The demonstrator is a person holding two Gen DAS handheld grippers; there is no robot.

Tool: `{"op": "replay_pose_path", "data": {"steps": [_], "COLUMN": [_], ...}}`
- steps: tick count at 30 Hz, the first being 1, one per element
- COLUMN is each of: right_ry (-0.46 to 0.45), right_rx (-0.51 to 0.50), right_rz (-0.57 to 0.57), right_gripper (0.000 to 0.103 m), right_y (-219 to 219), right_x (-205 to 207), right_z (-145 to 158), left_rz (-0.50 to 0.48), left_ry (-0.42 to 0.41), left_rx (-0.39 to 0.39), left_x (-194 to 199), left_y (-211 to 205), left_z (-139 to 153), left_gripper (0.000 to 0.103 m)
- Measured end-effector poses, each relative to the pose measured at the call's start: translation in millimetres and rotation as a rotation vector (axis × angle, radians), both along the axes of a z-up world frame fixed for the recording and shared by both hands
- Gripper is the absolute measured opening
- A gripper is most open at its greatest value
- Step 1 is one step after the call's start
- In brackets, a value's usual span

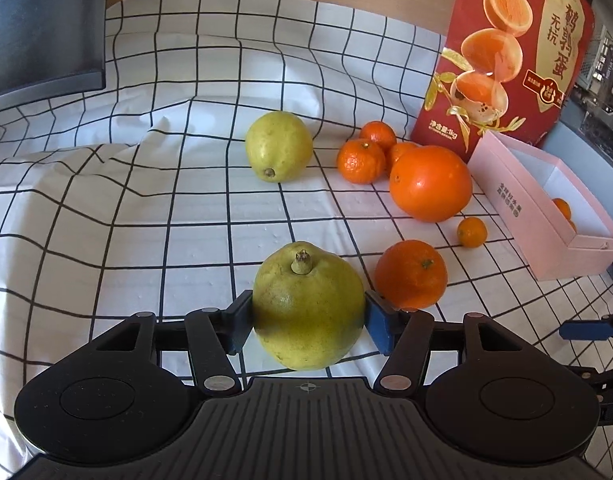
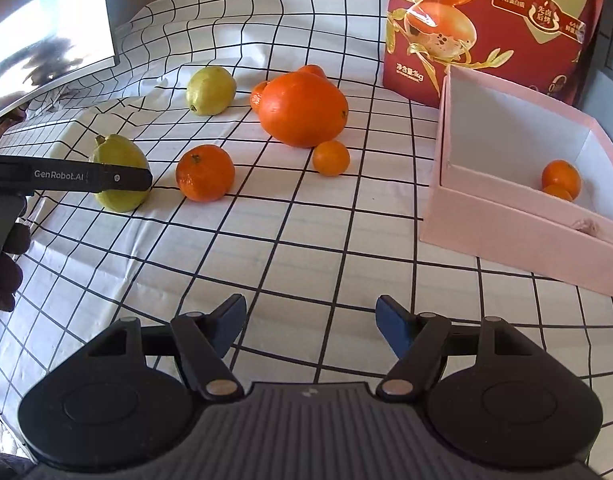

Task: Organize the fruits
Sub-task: 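Grasp the green pear with the left tool while the right tool grasps a small orange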

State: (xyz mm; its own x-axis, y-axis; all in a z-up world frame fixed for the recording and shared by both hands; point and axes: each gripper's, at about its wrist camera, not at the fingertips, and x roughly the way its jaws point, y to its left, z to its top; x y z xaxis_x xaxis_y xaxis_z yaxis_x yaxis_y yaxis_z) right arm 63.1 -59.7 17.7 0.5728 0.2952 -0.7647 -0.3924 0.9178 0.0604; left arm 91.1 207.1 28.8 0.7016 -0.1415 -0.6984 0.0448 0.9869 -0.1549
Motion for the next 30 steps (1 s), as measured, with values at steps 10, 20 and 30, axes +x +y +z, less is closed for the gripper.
{"op": "replay_pose_path", "data": {"steps": [10,20,30], "right_ry": [-0.028,-0.187,-0.273], "right_rx": [-0.007,-0.084,-0.200], "right_rz": [-0.016,0.058,0.105], "right_gripper": [0.072,0.042,0.042], "right_y": [-3,23,59], "right_x": [0,24,73], "right_z": [0,10,-1], "left_rz": [0.029,0.023,0.026], "left_ry": [0.014,0.056,0.074], "left_rx": [-0.001,-0.088,-0.078], "left_x": [-19,-70,-90], "left_y": [-1,-13,-24], "left_z": [3,7,5], "left_gripper": [0.063,0.063,0.063]}}
